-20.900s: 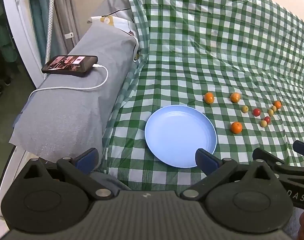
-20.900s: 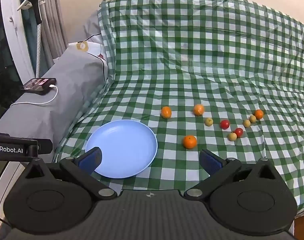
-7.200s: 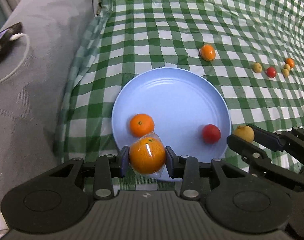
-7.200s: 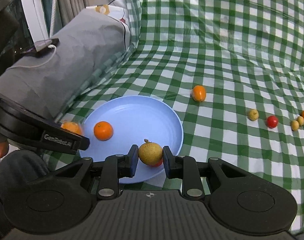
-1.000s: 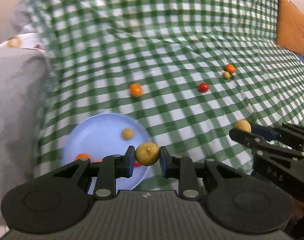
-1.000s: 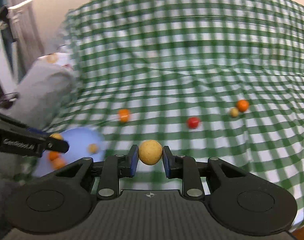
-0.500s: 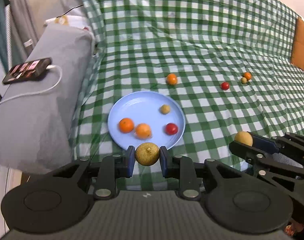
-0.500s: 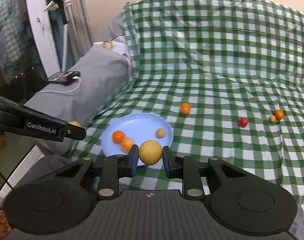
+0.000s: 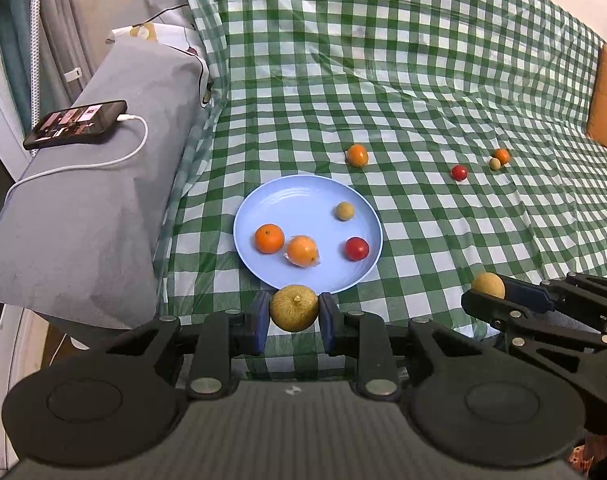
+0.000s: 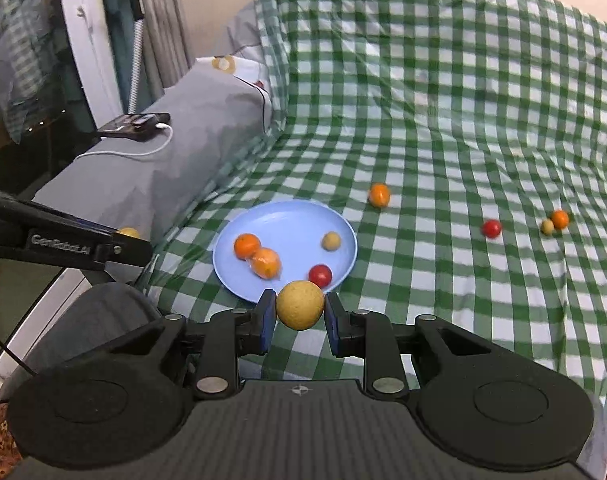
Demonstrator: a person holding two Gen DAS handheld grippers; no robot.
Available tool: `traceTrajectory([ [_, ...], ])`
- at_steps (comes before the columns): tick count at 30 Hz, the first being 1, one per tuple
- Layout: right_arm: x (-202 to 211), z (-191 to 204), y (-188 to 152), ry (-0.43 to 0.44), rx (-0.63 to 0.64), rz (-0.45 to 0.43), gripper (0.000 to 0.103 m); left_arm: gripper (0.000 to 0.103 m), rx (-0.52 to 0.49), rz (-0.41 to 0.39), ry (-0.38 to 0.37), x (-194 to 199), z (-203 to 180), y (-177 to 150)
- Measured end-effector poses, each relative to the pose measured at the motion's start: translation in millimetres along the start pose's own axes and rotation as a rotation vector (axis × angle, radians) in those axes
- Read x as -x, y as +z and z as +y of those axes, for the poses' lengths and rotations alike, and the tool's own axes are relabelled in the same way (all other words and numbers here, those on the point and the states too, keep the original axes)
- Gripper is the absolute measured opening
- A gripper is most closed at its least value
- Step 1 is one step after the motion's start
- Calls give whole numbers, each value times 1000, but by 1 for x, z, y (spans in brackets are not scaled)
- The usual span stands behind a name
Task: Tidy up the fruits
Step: 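Carry both yellow fruits over the blue plate and open both tools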
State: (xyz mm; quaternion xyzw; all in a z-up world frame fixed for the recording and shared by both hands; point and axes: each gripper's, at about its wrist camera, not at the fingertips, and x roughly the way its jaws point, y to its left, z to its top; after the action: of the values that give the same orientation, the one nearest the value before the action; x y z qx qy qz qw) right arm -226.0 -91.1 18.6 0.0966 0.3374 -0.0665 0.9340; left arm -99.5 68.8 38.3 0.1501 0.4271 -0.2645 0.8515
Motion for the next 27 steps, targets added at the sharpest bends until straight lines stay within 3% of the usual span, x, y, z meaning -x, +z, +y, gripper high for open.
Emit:
traceTrajectory([
  [12,-15,-9,2,3,-35,37,27,29,2,34,1,-15,-4,6],
  [27,-55,-24,29,20,-79,58,27,29,21,72,4,-55,1,39],
])
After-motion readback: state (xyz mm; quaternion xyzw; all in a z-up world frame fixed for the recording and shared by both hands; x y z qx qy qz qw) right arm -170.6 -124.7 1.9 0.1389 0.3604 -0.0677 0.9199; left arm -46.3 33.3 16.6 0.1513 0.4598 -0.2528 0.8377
